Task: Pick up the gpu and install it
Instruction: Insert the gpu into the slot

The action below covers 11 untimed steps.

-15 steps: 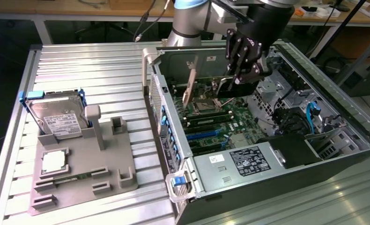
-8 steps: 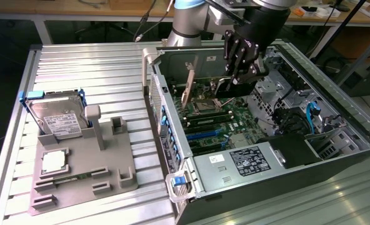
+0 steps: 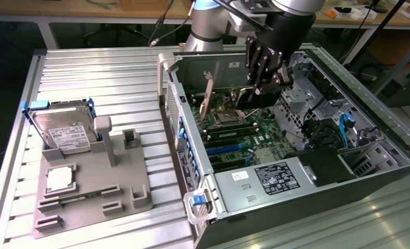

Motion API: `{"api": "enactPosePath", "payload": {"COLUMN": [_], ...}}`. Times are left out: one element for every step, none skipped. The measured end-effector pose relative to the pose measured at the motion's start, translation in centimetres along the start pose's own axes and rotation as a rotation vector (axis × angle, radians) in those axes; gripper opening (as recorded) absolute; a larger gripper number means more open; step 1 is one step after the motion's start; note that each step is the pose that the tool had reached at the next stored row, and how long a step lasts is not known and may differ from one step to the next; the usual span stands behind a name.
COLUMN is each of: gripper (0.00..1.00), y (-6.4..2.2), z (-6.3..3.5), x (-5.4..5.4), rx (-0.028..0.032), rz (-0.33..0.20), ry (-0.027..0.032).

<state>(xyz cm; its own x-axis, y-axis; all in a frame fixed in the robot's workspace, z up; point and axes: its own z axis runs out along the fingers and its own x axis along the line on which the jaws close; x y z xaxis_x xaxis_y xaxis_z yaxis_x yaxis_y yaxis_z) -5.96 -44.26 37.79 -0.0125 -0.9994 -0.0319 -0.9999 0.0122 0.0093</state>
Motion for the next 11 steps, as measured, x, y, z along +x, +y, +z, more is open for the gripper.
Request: {"api": "enactPosePath", "payload": {"gripper": [0.27, 0.27, 0.27, 0.27, 0.27, 0.27, 0.27, 0.27, 0.27, 0.27, 0.27], "y": [0.00, 0.00, 0.00, -0.01, 0.00, -0.01, -0.01, -0.01, -0.01, -0.01, -0.01], "z": [0.11, 0.21, 0.30, 0.41, 0.50, 0.59, 0.75, 0.90, 1.09, 1.24, 1.35], "x": [0.0, -0.1, -0.1, -0.1, -0.1, -0.1, -0.1, -0.1, -0.1, -0.1, -0.1], "rx": [0.0001, 0.0003, 0.0006, 0.0009, 0.0012, 0.0013, 0.0016, 0.0017, 0.0017, 0.0017, 0.0018], "rz": [0.000, 0.000, 0.000, 0.000, 0.000, 0.000, 0.000, 0.000, 0.000, 0.000, 0.000], "ry": [0.0001, 0.0000, 0.0001, 0.0001, 0.0000, 0.0000, 0.0000, 0.0000, 0.0001, 0.0001, 0.0001]}}
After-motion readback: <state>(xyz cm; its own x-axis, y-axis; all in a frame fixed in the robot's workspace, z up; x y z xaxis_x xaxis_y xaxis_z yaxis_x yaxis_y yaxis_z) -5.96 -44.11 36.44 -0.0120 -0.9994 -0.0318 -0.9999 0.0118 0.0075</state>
